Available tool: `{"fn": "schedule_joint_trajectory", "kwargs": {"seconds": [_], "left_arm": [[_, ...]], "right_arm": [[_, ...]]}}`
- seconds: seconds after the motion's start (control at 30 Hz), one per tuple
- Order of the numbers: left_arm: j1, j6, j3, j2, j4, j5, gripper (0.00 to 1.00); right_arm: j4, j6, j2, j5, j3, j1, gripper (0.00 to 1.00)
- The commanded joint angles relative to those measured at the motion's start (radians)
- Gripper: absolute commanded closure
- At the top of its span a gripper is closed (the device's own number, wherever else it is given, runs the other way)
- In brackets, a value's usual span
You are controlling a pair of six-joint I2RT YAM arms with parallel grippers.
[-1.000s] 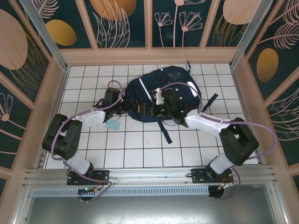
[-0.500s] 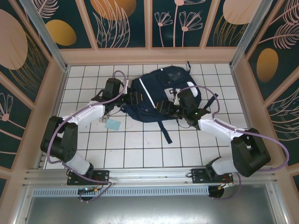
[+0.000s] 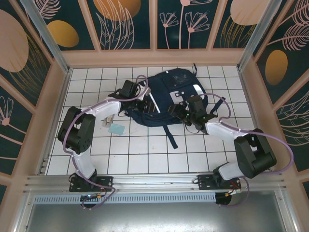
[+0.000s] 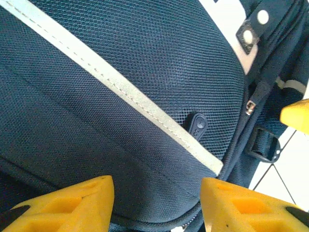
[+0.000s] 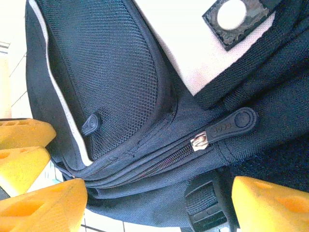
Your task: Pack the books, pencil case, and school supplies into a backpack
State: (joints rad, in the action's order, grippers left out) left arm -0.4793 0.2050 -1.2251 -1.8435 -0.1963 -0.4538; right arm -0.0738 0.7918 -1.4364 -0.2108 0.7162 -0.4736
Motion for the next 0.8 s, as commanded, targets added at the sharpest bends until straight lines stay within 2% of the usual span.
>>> {"fn": "schedule_joint_trajectory", "kwargs": {"seconds": [0.0, 0.4, 0.63, 0.77], "left_arm": [[-0.002, -0.020, 0.002, 0.015, -0.082, 0.114, 0.48], [-0.041, -0.032, -0.020, -0.016, -0.153, 0.115, 0.51], [-0.047, 0.009, 0.029, 0.080, -0.179, 0.193, 0.49], [-0.045, 0.013, 0.034, 0.082, -0.165, 0.168, 0.49]], "right_arm": [[-0.035, 0.016, -0.037, -0.021, 0.005, 0.004, 0.21], [-0.073, 0.024, -0.084, -0.032, 0.017, 0.004, 0.21], [-0.078, 0.021, -0.099, -0.038, 0.022, 0.004, 0.21], [-0.085, 0.024, -0.093, -0.040, 0.015, 0.002, 0.21]]}}
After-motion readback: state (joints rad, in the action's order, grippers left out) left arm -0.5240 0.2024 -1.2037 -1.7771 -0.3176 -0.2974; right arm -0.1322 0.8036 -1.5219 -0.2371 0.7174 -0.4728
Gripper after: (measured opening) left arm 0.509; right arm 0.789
